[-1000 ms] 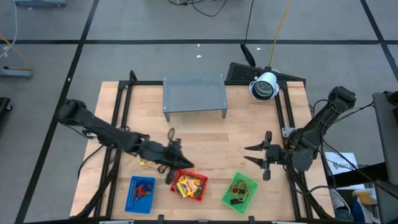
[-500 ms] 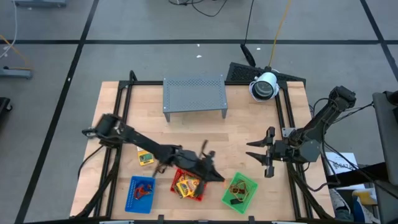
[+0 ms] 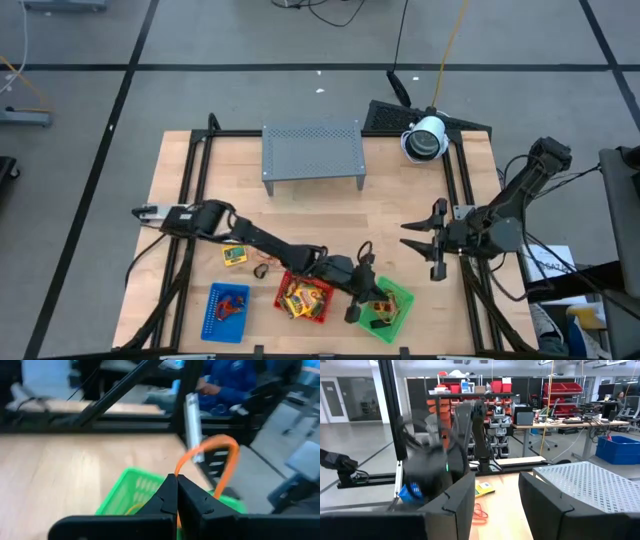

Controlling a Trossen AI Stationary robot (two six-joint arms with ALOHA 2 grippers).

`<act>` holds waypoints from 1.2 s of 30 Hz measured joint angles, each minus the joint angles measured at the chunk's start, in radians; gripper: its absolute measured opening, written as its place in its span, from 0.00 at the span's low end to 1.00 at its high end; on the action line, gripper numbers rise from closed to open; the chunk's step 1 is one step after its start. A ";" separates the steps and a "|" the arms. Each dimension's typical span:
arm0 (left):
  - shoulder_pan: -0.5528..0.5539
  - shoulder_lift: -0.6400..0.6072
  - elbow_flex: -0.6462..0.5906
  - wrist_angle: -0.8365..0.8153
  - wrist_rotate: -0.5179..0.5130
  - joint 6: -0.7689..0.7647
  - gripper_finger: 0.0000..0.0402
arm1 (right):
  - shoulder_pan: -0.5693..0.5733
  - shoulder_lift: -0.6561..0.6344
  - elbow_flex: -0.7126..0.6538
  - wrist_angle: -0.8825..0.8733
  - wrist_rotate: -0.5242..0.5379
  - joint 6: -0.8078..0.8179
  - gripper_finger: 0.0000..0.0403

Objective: Pick & Place Office Desk Supplies
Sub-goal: Put the bottom orange rubber band into the green basket

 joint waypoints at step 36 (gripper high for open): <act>0.007 0.081 -0.001 -0.022 -0.064 -0.067 0.30 | 0.040 -0.039 0.000 -0.041 -0.007 -0.010 0.35</act>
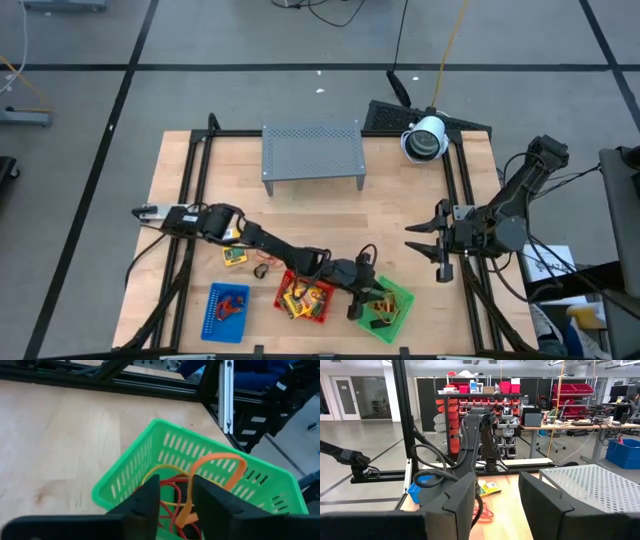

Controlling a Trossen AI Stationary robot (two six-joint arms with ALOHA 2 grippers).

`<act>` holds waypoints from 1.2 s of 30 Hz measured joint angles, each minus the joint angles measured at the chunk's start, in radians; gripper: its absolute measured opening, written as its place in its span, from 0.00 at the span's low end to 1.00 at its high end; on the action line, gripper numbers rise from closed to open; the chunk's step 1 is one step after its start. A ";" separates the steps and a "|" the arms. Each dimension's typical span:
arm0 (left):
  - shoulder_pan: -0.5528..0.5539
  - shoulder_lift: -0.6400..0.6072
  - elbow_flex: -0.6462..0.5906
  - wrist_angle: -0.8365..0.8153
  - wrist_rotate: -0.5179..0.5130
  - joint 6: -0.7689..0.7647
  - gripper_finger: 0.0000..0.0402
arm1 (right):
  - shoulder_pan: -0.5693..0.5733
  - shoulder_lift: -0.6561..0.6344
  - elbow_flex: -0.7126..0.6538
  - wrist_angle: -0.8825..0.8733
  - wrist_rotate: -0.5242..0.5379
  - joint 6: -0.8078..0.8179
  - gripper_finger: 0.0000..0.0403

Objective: Pick & Place Office Desk Supplies
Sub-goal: Put the bottom orange rubber band into the green basket, then adjust the green basket

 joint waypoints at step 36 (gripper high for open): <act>0.024 -0.007 0.279 -0.513 0.031 0.008 0.53 | 0.043 0.000 0.000 0.021 -0.063 0.049 0.35</act>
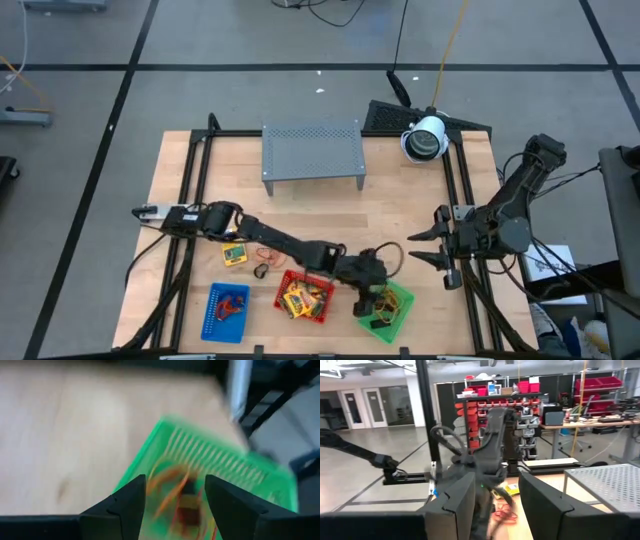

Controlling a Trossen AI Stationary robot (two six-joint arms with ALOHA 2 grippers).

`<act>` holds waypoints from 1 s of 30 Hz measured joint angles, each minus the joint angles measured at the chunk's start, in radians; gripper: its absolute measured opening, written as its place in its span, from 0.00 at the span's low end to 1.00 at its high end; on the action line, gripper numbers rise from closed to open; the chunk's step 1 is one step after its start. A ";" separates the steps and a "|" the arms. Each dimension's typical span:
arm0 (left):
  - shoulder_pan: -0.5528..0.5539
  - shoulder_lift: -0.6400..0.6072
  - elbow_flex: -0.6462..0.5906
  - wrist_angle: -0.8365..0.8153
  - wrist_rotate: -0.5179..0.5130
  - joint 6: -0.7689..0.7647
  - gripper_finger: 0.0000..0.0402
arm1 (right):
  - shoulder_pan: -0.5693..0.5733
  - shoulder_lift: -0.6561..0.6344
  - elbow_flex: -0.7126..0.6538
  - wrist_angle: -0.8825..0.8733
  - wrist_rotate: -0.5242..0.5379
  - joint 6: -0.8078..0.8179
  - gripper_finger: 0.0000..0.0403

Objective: Pick & Place Office Desk Supplies
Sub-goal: Adjust the green basket

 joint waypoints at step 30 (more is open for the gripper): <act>-0.057 0.000 0.408 -0.652 -0.211 -0.757 0.53 | 0.180 0.001 0.001 -0.157 0.012 0.102 0.35</act>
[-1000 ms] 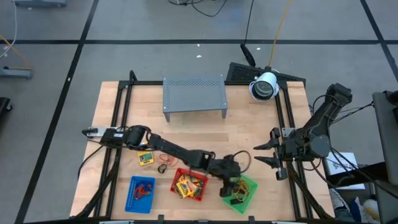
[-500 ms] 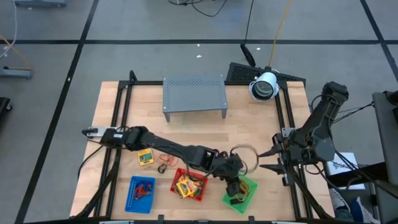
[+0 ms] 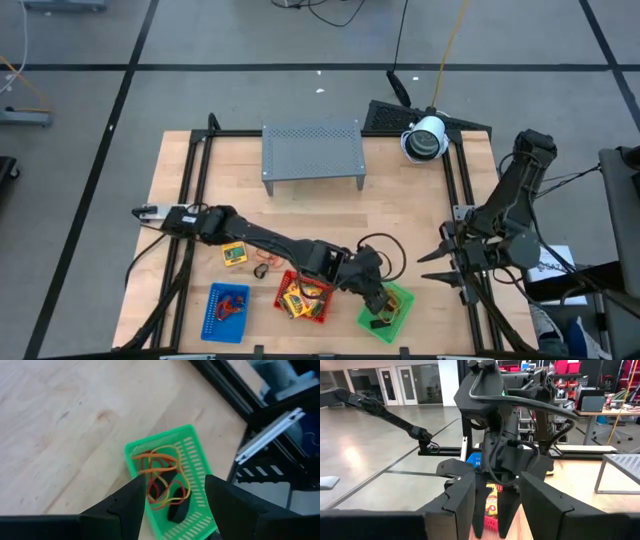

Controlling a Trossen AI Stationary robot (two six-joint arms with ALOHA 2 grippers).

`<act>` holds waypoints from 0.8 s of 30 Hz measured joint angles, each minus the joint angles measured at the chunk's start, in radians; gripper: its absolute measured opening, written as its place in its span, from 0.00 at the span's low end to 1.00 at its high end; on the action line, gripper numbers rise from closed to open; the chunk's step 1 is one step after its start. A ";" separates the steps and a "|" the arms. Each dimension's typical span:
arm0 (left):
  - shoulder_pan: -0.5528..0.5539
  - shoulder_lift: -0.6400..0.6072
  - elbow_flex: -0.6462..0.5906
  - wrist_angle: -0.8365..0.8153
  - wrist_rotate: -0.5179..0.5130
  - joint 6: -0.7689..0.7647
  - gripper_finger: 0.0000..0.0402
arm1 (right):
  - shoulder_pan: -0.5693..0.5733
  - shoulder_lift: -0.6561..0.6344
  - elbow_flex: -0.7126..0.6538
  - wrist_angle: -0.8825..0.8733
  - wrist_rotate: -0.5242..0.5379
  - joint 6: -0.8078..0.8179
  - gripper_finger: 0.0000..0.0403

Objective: Pick & Place Office Desk Supplies
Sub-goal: Adjust the green basket

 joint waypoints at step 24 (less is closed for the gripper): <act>-0.012 0.080 0.027 0.008 0.110 -0.154 0.43 | 0.013 0.000 -0.001 -0.028 -0.003 0.040 0.35</act>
